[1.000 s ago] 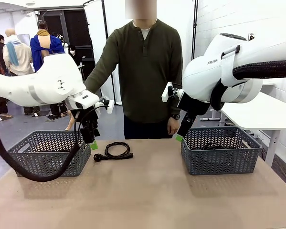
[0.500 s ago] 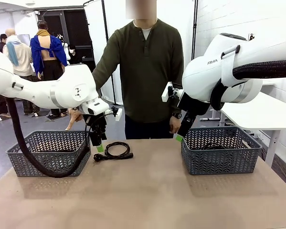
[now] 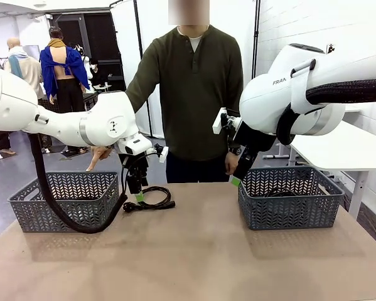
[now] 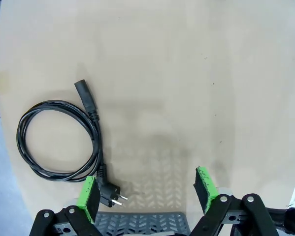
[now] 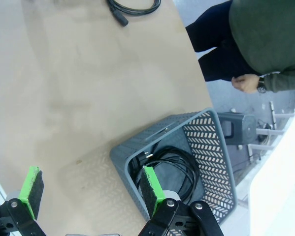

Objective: Organize the cables according to human instructions.
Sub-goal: Pick up a bundle of cables and place it in the basket indicated by the human.

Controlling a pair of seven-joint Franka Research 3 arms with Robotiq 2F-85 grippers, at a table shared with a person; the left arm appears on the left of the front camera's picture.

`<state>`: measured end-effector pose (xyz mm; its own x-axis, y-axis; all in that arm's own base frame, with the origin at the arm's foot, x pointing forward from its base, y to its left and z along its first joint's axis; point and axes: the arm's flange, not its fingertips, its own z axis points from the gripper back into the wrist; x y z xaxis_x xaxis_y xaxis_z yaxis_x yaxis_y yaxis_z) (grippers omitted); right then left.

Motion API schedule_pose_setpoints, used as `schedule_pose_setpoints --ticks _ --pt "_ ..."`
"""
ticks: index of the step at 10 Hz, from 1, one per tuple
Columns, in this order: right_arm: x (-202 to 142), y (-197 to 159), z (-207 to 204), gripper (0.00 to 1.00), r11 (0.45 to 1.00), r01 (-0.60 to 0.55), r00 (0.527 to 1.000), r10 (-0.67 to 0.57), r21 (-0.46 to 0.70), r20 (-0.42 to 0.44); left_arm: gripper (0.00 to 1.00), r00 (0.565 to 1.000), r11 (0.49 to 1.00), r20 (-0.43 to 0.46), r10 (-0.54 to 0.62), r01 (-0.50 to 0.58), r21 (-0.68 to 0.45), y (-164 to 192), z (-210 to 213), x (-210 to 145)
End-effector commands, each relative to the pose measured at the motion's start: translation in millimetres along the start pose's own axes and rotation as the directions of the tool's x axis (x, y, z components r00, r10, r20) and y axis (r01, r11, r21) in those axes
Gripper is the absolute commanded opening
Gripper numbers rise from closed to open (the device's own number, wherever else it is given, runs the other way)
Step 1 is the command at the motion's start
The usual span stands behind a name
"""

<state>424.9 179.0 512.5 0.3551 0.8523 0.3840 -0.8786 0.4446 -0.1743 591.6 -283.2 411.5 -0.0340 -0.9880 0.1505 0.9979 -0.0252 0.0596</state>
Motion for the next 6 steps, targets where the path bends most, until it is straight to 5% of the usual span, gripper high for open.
schedule_pose_setpoints --ticks 1,6 --pt "-0.6 0.4 -1.2 1.00 1.000 0.003 1.000 -0.003 -0.001 -0.003 1.00 1.000 1.000 -0.008 0.005 -0.005 0.005 -4.5 4.3 -4.1" --pt "-0.6 0.4 -1.2 1.00 1.000 0.003 1.000 -0.003 -0.001 -0.003 1.00 1.000 1.000 -0.008 0.005 -0.005 0.005 -4.5 4.3 -4.1"
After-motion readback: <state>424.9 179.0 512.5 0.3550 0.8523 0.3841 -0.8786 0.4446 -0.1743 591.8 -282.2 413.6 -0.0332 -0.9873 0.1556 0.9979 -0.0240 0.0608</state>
